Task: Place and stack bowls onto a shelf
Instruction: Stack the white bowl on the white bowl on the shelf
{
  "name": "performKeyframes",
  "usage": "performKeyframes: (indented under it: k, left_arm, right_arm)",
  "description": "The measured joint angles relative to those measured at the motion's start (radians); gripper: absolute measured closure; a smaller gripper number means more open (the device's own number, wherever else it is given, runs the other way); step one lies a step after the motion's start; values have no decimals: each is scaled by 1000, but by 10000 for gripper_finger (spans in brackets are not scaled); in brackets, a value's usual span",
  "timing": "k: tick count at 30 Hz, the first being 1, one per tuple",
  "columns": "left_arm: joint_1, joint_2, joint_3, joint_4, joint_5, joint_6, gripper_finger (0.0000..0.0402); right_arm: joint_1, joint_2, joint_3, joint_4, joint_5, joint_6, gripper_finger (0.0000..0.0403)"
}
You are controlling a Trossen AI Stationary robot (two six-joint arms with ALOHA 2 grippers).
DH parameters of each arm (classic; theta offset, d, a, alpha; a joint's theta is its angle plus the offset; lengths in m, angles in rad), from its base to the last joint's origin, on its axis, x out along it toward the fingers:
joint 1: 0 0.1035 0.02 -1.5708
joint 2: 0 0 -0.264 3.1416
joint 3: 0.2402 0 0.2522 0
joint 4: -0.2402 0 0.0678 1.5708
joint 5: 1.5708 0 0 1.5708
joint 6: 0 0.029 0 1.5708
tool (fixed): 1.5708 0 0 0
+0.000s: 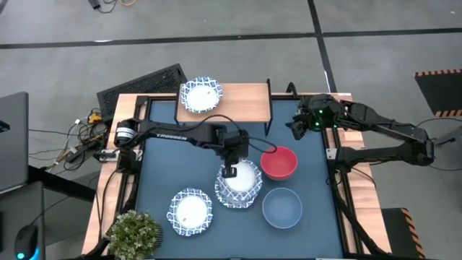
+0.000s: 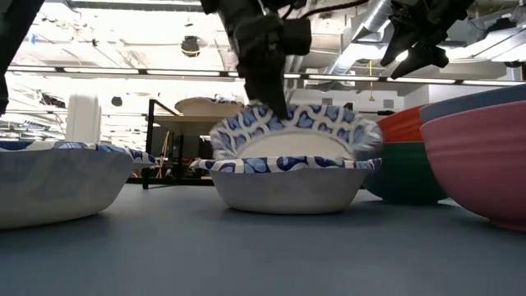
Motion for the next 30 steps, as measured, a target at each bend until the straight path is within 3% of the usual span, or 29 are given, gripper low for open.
performKeyframes:
  k: [10, 18, 30]
  left_arm:
    - [66, -1, 309, -335, 27, -217, 401]
    - [230, -34, 567, -650, -56, -384, 401]
    - [629, -155, 591, -680, -103, -429, 401]
  right_arm:
    - [0, 0, 0, 2, 0, 0, 143]
    - [0, 0, 0, 11, 0, 0, 143]
    - [0, 0, 0, 11, 0, 0, 143]
